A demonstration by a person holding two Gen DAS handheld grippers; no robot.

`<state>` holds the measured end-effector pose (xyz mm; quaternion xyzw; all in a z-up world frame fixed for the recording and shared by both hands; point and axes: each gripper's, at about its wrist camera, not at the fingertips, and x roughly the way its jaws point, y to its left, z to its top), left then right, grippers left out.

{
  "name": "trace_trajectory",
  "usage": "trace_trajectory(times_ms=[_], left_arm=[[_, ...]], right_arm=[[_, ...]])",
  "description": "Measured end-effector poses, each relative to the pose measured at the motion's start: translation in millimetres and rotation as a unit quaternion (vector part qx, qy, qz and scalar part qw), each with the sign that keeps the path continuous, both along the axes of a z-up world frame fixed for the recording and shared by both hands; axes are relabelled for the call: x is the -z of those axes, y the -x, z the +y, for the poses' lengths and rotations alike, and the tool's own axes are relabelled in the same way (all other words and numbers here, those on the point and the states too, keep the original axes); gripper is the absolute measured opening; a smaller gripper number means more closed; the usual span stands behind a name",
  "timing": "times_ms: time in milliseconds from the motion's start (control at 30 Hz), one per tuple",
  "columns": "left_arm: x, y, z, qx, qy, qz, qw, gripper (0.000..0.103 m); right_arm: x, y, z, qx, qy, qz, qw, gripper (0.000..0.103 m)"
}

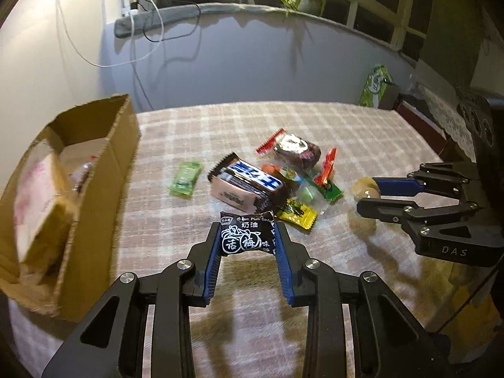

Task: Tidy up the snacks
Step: 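Carry the black packet and brown egg over the box with both tools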

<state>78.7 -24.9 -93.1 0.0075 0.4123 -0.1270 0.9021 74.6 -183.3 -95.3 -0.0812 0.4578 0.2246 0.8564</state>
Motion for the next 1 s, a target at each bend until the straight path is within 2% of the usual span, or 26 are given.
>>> trace_trajectory(times_ms=[267,533,800,1000], left_arm=[[-23.2,11.4,25.3,-0.035,0.013,-0.03,0.9989,0.031],[-43.6,18.6,66.2,-0.082,0.022,-0.059,0.9947,0.031],[-53.4,21.8,107.5,-0.127,0.026,-0.075,0.9888,0.031],[-56.7,19.1,133.0,-0.152,0.025,-0.083,0.9846,0.031]], right_arm=[[-32.2,4.9,14.7,-0.019,-0.019,-0.026,0.999,0.033],[-66.1,-7.3,46.5,-0.043,-0.043,-0.057,0.997,0.033],[-85.0,-29.6,86.7,-0.069,-0.055,-0.076,0.993,0.033],[-87.5,-49.0,118.4,-0.087,-0.064,-0.076,0.991,0.033]])
